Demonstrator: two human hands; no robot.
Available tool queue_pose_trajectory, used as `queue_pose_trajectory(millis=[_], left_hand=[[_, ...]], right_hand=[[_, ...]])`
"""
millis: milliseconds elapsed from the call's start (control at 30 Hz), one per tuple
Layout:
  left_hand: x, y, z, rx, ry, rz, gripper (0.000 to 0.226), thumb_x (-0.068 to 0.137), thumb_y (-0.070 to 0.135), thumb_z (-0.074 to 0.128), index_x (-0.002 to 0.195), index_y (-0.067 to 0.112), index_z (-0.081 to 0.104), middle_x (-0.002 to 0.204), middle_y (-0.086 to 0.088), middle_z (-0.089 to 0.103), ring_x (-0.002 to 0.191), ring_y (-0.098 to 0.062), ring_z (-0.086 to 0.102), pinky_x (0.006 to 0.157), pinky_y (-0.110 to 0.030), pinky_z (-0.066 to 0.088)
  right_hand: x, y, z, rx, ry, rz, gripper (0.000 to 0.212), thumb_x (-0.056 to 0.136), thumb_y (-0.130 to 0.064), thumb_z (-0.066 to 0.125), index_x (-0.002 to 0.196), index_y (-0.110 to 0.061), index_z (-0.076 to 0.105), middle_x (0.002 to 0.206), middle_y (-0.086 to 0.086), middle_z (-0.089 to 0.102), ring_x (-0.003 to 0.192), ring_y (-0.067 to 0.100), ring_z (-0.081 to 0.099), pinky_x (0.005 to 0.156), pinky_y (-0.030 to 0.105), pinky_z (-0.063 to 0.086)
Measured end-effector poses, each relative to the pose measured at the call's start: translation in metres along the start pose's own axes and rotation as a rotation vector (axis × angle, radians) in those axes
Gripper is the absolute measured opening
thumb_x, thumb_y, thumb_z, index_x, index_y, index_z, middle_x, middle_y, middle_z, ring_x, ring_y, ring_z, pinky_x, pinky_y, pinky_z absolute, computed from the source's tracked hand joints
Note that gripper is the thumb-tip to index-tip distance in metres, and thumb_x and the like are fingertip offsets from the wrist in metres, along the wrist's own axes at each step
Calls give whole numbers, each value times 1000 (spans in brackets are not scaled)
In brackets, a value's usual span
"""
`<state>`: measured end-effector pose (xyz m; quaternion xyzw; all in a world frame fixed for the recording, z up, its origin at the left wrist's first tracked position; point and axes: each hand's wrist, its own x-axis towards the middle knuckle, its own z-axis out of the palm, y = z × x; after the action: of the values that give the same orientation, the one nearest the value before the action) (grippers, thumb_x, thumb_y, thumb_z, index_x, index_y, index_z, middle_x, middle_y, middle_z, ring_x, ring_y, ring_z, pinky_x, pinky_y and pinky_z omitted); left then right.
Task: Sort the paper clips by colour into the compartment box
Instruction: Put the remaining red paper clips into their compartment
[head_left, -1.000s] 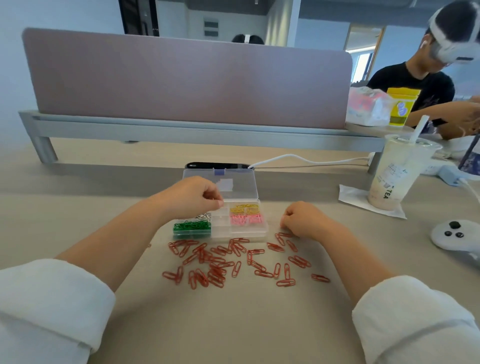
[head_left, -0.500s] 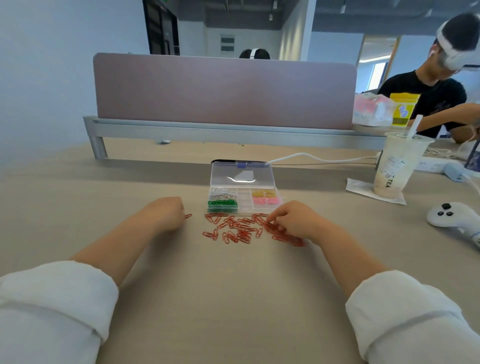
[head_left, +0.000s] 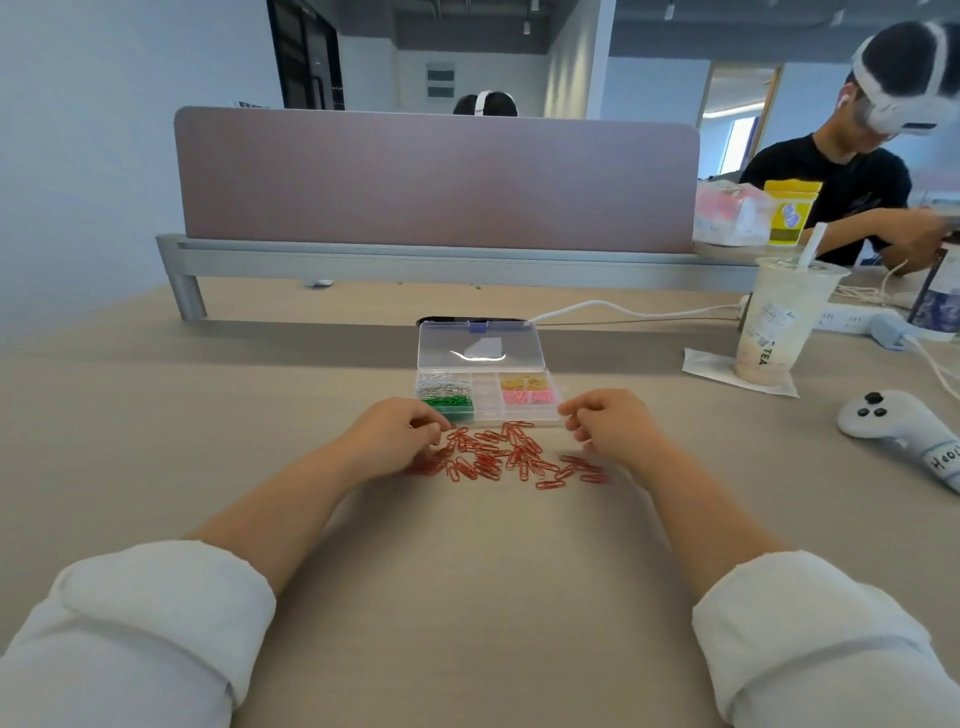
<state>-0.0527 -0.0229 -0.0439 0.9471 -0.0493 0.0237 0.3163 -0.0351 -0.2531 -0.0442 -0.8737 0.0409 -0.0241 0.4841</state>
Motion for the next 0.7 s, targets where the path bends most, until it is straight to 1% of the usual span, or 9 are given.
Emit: queue_pose_trajectory(millis=[133, 200, 267, 333, 400, 467, 533, 633, 700], left_hand=[[0, -6, -1, 267, 26, -10, 29, 92, 30, 51, 113, 15, 62, 112, -5, 61, 95, -18, 53, 82, -26, 40], [-2, -5, 1, 264, -11, -11, 30, 92, 32, 51, 114, 14, 61, 111, -6, 61, 90, -17, 52, 79, -25, 39], [-4, 0, 4, 136, -49, 26, 27, 93, 28, 50, 112, 14, 63, 98, -3, 64, 81, -13, 53, 73, -23, 39], [-5, 5, 7, 27, -58, 57, 24, 95, 25, 49, 109, 13, 63, 80, 3, 63, 67, -7, 55, 62, -17, 41], [-5, 6, 4, 65, -20, 89, 24, 93, 28, 51, 108, 15, 64, 87, 2, 65, 65, -3, 54, 59, -12, 39], [-4, 3, 1, 219, 4, 92, 33, 89, 38, 55, 111, 15, 63, 104, -2, 63, 80, -11, 58, 71, -20, 44], [-4, 1, 1, 329, -51, 79, 42, 86, 46, 57, 109, 13, 65, 105, -6, 59, 93, -20, 57, 81, -29, 45], [-6, 6, 6, 230, -127, 177, 34, 88, 41, 56, 105, 14, 68, 100, -1, 60, 90, -16, 54, 78, -25, 42], [-8, 12, 10, 207, -134, 227, 33, 92, 36, 52, 116, 17, 62, 109, 2, 59, 91, -9, 47, 80, -20, 35]], right_hand=[[-2, 7, -11, -242, 93, 108, 31, 88, 0, 40, 107, 0, 65, 103, 17, 65, 96, 30, 59, 89, 35, 46], [-6, 5, -6, -277, 38, 122, 30, 89, 0, 40, 109, 1, 63, 93, 14, 66, 93, 30, 61, 79, 31, 49], [-10, 0, 3, -94, -56, 119, 30, 89, 4, 35, 102, -1, 61, 74, 7, 60, 68, 19, 57, 60, 24, 47], [-16, -2, 8, 106, -62, 113, 31, 90, 7, 30, 94, -5, 58, 76, 9, 57, 60, 14, 51, 54, 21, 47], [-11, 1, 3, 84, 68, 64, 34, 86, 8, 32, 89, -10, 61, 89, 13, 60, 73, 18, 56, 70, 26, 50], [-7, 9, -5, -95, 172, 70, 33, 86, 4, 38, 96, -9, 66, 107, 14, 63, 101, 26, 58, 93, 34, 47], [-7, 12, -7, -194, 152, 100, 34, 87, 3, 40, 109, -5, 65, 113, 11, 62, 110, 27, 55, 99, 34, 42], [-10, 9, -2, 29, 29, 133, 33, 87, 8, 32, 100, 0, 61, 84, 9, 63, 73, 19, 58, 69, 26, 52], [-14, 5, -3, 236, 13, 121, 32, 89, 11, 27, 98, -2, 56, 76, 8, 60, 64, 15, 56, 56, 18, 49]])
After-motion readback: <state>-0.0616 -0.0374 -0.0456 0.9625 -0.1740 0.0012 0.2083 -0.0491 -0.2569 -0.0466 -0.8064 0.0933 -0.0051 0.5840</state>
